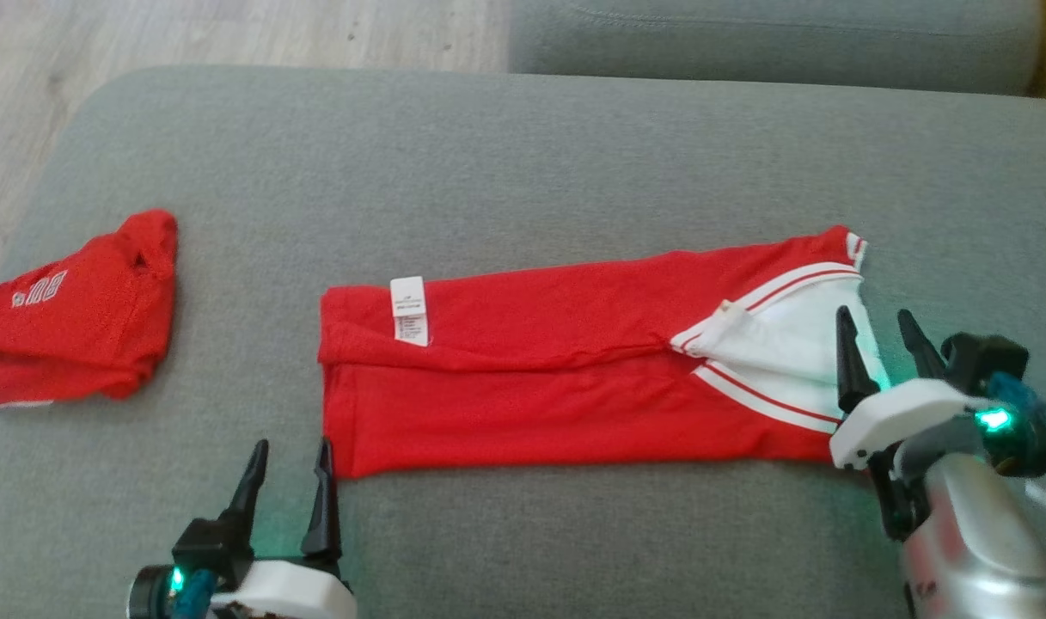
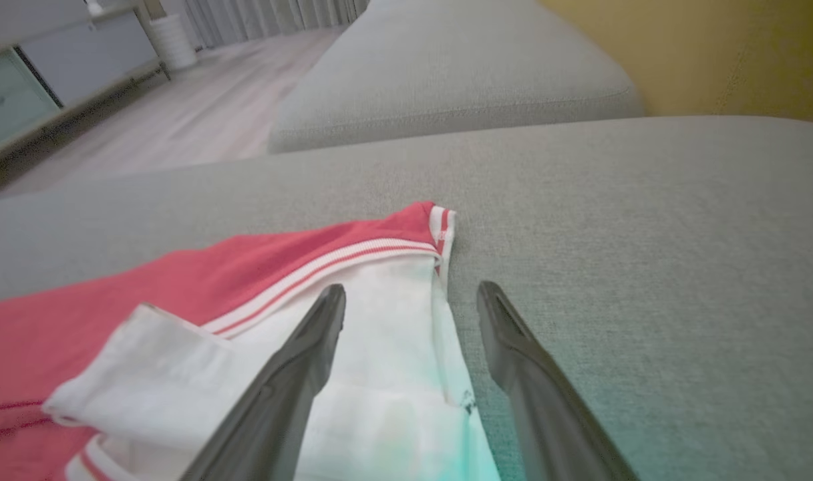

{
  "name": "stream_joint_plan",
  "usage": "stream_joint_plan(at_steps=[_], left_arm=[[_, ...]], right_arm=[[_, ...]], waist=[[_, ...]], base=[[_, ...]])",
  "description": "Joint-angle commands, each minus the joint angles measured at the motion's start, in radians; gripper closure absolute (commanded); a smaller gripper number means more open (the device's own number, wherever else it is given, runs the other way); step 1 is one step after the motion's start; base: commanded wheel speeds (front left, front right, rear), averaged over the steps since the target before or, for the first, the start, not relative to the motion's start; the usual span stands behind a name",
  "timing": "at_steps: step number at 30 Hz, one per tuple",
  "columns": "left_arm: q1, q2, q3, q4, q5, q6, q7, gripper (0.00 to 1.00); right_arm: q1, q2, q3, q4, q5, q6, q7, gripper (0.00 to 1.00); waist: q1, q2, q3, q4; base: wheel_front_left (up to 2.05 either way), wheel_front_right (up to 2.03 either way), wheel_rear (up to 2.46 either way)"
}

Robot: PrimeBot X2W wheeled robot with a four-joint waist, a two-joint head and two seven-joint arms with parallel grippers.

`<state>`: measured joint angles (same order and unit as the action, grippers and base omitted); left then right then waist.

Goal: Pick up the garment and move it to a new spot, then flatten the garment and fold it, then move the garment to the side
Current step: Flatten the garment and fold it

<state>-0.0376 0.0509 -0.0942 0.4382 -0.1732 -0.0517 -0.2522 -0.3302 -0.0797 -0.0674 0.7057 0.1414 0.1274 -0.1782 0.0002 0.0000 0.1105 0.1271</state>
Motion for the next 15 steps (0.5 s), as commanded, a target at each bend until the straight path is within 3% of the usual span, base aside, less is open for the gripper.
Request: stream_joint_plan(at_steps=[1, 4, 12, 13, 14, 15], left_arm=[[-0.040, 0.000, 0.018, -0.008, -0.009, -0.010, -0.010, 0.00], [-0.054, 0.000, -0.007, 0.006, -0.037, -0.012, -0.010, 0.00], [-0.063, -0.001, -0.027, 0.003, -0.067, 0.010, -0.010, 0.00], [-0.062, -0.001, -0.025, 0.002, -0.067, 0.011, -0.010, 0.00], [-0.061, -0.001, -0.023, 0.001, -0.067, 0.013, -0.010, 0.00], [-0.060, -0.001, -0.021, 0.001, -0.066, 0.013, -0.010, 0.00]], right_arm=[[-0.053, -0.018, -0.004, 0.034, -0.035, 0.003, 0.031, 0.00], [-0.085, -0.019, -0.027, 0.121, -0.073, 0.003, 0.076, 0.00], [-0.107, 0.002, -0.027, 0.264, -0.028, 0.003, 0.113, 0.00], [-0.109, 0.006, -0.010, 0.275, -0.009, 0.003, 0.118, 0.17], [-0.112, 0.011, 0.012, 0.282, 0.013, 0.003, 0.123, 0.76], [-0.114, 0.014, 0.032, 0.284, 0.037, 0.003, 0.119, 1.00]], waist=[[-0.0002, 0.0000, 0.013, 0.017], [-0.0002, 0.0000, 0.021, 0.036], [-0.0002, 0.0000, 0.034, 0.053], [-0.0002, 0.0000, 0.036, 0.051], [-0.0002, 0.0000, 0.037, 0.047], [-0.0002, 0.0000, 0.037, 0.043]], base=[[0.00, 0.00, 0.00], [0.00, 0.00, 0.00], [0.00, 0.00, 0.00], [0.00, 0.00, 0.00], [0.00, 0.00, 0.00], [0.00, 0.00, 0.00]])
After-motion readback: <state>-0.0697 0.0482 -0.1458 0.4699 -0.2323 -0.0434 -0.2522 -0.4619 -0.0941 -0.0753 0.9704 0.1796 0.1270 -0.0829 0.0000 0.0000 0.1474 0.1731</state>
